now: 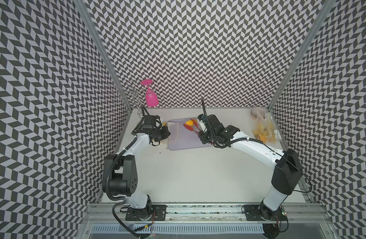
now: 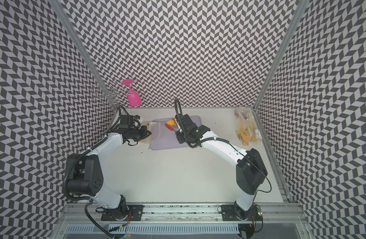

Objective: Put the cookies into a resealable bag to prevent moisture
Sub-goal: Pick up the cookie from the tray, then place the cookie in the ziploc bag.

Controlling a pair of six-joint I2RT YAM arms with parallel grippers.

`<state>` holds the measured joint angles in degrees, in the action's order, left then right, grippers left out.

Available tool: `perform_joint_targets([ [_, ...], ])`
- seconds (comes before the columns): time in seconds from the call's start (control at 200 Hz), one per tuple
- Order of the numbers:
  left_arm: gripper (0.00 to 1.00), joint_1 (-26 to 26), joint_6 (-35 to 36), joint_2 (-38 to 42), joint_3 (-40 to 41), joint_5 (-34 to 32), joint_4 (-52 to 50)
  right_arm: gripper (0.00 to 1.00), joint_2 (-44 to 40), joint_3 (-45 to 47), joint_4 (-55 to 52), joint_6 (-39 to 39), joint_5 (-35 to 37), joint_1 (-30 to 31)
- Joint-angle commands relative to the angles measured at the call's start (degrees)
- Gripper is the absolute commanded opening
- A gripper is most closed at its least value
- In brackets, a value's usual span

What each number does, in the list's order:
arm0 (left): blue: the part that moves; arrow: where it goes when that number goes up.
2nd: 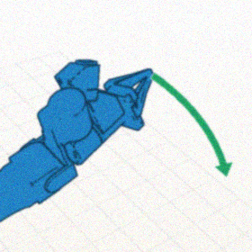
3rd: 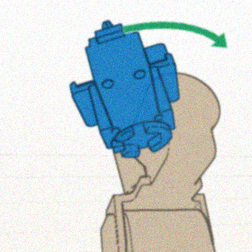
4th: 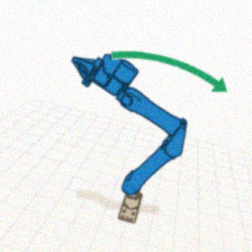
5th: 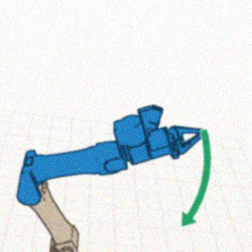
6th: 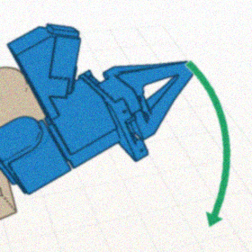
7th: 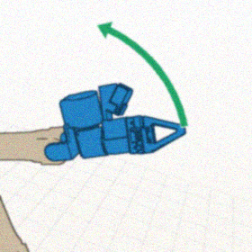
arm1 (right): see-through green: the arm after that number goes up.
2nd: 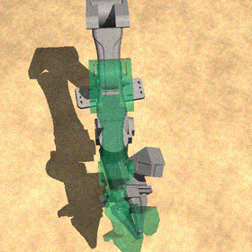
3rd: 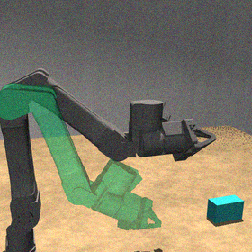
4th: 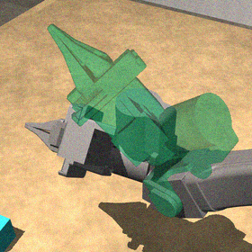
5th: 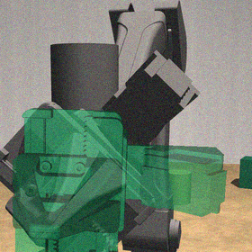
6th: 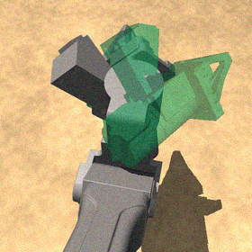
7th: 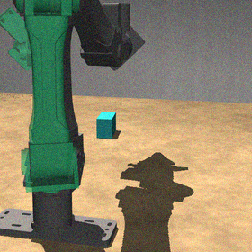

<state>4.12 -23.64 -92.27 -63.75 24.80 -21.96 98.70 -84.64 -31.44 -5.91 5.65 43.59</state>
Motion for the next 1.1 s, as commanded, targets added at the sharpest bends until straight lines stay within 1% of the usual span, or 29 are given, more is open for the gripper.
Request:
perform_joint_targets([
  [0.0,0.0,0.5,0.9,-0.3,-1.0,0.3,-0.5,0.38,-2.7,0.4,6.0,3.5,0.1,2.7],
  [0.24,0.0,0.8,0.9,-0.5,-1.2,0.4,-0.5,0.34,1.8,-3.5,3.2,6.8,4.0,5.8],
  [0.37,0.0,0.8,0.9,-0.4,-1.2,0.4,-0.6,0.33,4.5,-5.3,1.5,7.2,6.3,6.4],
  [0.581,0.0,0.7,0.9,-0.3,-1.3,0.4,-0.7,0.32,7.2,-5.6,1.1,7.4,9.2,6.8],
  [0.686,0.0,0.8,0.9,-0.3,-1.3,0.4,-0.6,0.31,8.0,-6.0,1.1,8.1,9.5,7.2],
  [0.916,0.0,1.4,0.9,0.0,-1.2,0.5,-0.5,0.31,11.2,-8.7,0.1,11.1,12.7,9.3],
  [1.096,0.0,1.9,0.9,-0.1,-1.1,0.5,-0.4,0.31,13.6,-10.9,-0.6,12.6,13.0,10.4],
])
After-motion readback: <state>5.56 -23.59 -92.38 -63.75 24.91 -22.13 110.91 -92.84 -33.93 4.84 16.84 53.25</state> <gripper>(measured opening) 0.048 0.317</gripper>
